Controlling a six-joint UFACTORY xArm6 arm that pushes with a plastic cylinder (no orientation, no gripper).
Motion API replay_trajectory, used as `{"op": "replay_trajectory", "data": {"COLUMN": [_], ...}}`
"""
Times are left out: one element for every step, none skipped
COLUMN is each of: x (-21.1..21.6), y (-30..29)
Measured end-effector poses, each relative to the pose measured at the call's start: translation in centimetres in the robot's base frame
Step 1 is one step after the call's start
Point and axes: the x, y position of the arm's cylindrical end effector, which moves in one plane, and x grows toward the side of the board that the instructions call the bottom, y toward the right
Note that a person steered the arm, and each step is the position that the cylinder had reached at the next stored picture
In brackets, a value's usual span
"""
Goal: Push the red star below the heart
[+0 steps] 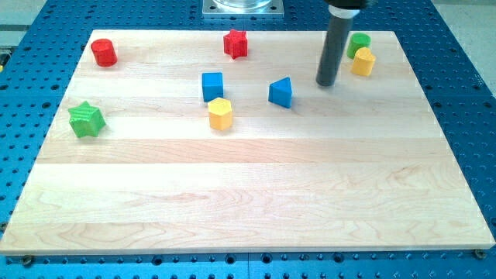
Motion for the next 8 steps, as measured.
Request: {"op": "replay_trajectory", "data": {"x": [-3.9,-8.5,-12.6,-12.7,-12.2,-10.6,-6.4,-2.1], "y": [-3.3,-3.8,-7.8,-12.2,-16.5,-17.4,-9.0,-1.1]}}
